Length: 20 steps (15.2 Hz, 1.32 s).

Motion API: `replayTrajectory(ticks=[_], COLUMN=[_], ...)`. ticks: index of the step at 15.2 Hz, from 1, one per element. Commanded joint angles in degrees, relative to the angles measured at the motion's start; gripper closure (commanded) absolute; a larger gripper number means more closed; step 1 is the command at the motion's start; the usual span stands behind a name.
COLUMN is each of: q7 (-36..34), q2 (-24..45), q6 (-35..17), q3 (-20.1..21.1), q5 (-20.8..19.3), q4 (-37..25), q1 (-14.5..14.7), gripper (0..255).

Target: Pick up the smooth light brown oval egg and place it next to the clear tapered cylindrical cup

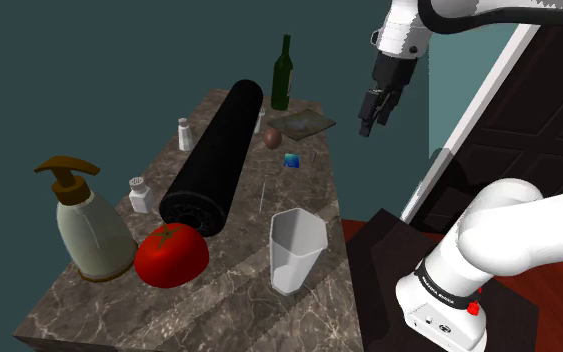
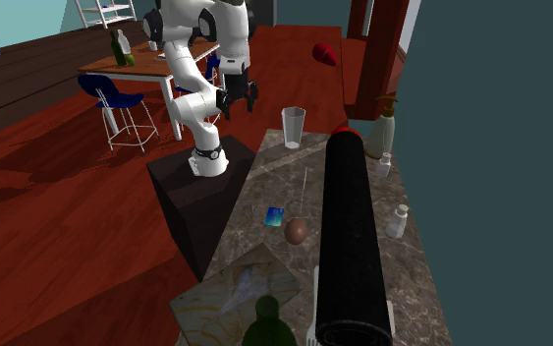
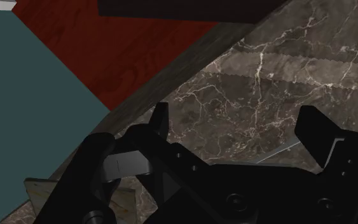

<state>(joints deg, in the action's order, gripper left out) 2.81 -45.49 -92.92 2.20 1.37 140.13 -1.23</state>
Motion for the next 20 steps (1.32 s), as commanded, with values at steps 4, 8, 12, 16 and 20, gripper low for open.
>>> replayTrajectory(ticks=[4,8,12,16,20], q7=[-0.90,-1.83,-2.42,-2.67,-2.65], q2=[6.35,15.10,23.99,32.88,41.74], q6=[-5.11,-11.15,-16.17,-20.07,-22.81], q3=[-0.58,-1.43,-2.38,-3.38,-4.31], q5=[1.00,2.48,4.23,6.36,8.90], q4=[-1.38,-4.28,-8.32,-13.44,-19.61], q1=[-0.67,-1.35,-1.84,-2.23,-2.66], gripper=[0,0,0,0,0])
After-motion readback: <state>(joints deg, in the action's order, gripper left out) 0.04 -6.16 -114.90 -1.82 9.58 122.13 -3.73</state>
